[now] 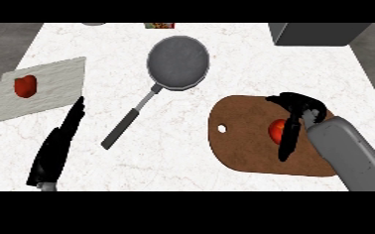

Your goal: Pick the tomato from the cutting board and place it in the pan

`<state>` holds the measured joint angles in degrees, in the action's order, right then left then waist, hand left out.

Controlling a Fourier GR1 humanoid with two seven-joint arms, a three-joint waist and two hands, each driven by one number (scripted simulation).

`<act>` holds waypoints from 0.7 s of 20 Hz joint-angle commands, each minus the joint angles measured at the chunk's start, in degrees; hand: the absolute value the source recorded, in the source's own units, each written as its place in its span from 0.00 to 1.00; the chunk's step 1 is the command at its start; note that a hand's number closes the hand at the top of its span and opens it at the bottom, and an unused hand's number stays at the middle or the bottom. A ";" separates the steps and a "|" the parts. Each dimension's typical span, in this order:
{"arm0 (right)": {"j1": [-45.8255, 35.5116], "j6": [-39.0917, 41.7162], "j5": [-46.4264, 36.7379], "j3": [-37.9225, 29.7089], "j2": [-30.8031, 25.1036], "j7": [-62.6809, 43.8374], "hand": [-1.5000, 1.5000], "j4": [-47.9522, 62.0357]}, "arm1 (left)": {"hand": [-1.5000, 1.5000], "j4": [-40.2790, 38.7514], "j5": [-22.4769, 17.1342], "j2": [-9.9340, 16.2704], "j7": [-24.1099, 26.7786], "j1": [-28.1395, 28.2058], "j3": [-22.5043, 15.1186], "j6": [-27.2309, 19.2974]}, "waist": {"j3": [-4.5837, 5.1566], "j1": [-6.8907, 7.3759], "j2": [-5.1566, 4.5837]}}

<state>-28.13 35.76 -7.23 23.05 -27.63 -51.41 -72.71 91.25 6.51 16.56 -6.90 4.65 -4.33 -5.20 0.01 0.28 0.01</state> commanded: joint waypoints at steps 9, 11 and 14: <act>2.38 0.55 -12.13 -3.99 6.99 4.39 0.00 6.11 | 0.50 -1.00 1.83 -2.40 0.13 -0.88 2.69 2.53 | -0.01 0.03 -0.04; 3.48 0.04 -13.63 -4.63 6.95 4.74 1.00 3.24 | 0.50 -2.56 1.81 -1.31 -0.99 -3.95 4.06 4.04 | -0.01 -0.14 -0.02; 4.88 -2.56 -12.97 -5.69 9.86 4.74 1.00 2.90 | 0.50 -2.60 1.42 -2.61 4.72 1.72 3.71 3.61 | 0.00 -0.09 -0.01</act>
<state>-25.27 35.34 -19.03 17.94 -21.05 -47.43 -69.66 91.86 8.27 14.32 -7.13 4.71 -1.87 -2.43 0.32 0.11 0.28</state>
